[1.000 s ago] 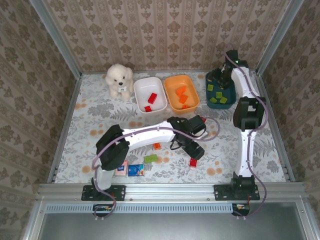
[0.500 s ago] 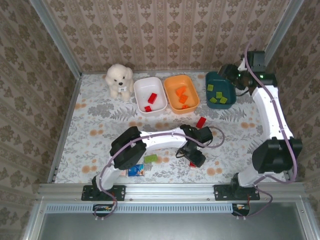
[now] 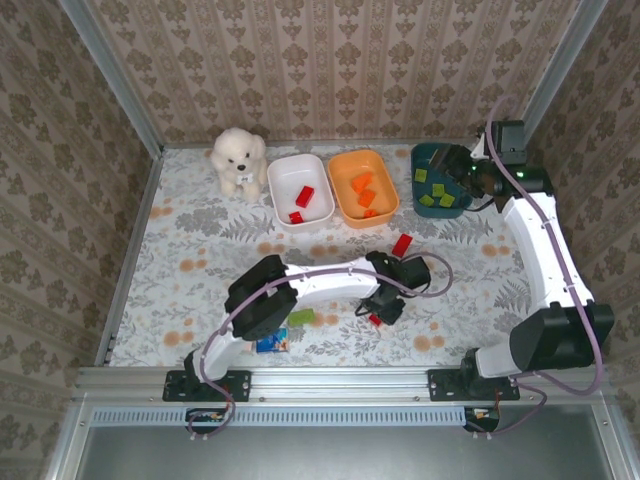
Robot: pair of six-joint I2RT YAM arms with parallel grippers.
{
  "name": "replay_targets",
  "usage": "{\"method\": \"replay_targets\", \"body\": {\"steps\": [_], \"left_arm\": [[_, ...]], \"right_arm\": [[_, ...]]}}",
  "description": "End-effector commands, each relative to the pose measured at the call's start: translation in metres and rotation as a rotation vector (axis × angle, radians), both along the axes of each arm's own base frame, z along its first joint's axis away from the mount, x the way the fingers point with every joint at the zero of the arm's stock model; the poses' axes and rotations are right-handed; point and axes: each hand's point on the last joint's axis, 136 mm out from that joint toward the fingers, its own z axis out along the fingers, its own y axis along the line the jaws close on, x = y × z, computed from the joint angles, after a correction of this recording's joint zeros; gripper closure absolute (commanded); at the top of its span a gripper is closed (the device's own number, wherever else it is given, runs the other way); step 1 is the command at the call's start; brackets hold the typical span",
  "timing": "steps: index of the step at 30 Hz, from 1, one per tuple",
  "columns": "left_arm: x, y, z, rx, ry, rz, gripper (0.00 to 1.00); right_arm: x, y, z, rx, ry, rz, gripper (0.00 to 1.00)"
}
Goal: Sort the legos into containers by color
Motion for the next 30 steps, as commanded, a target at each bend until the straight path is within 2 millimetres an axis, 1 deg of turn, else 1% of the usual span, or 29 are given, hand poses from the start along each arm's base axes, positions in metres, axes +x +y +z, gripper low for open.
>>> {"method": "replay_targets", "body": {"steps": [1,3,5,7,10,11,13,14,17,20,23,25,27,30], "left_arm": [[0.052,0.027,0.078,-0.088,-0.146,0.100,0.77],[0.081,0.046,0.100,-0.126,-0.179,0.166,0.77],[0.108,0.064,0.115,-0.160,-0.203,0.218,0.77],[0.138,0.083,0.121,-0.178,-0.220,0.265,0.76],[0.185,0.107,0.125,-0.201,-0.248,0.322,0.76],[0.201,0.114,0.124,-0.205,-0.261,0.337,0.76],[0.230,0.125,0.120,-0.215,-0.262,0.371,0.76],[0.245,0.130,0.115,-0.216,-0.252,0.391,0.76],[0.281,0.136,0.099,-0.230,-0.212,0.437,0.76],[0.308,0.137,0.085,-0.252,-0.186,0.473,0.76],[0.325,0.135,0.071,-0.288,-0.146,0.510,0.75],[0.331,0.132,0.062,-0.309,-0.121,0.522,0.74],[0.333,0.126,0.055,-0.327,-0.095,0.520,0.72],[0.330,0.122,0.044,-0.332,-0.061,0.517,0.64]], "right_arm": [[-0.017,0.007,0.037,-0.015,-0.081,-0.008,0.34],[-0.029,0.019,0.035,-0.022,-0.077,0.023,0.34],[-0.043,0.035,0.028,-0.030,-0.070,0.067,0.34],[-0.059,0.052,0.019,-0.034,-0.062,0.120,0.34],[-0.084,0.083,-0.001,-0.001,-0.027,0.219,0.34],[-0.092,0.091,-0.010,0.009,-0.002,0.240,0.34],[-0.105,0.102,-0.020,0.023,0.021,0.273,0.34],[-0.111,0.108,-0.023,0.029,0.028,0.290,0.34],[-0.120,0.121,-0.030,0.043,0.058,0.337,0.33],[-0.122,0.125,-0.032,0.037,0.077,0.367,0.33],[-0.121,0.125,-0.030,0.016,0.079,0.381,0.33],[-0.120,0.125,-0.029,0.009,0.079,0.385,0.32],[-0.120,0.126,-0.032,0.009,0.090,0.388,0.32],[-0.120,0.131,-0.043,0.009,0.125,0.417,0.32]]}}
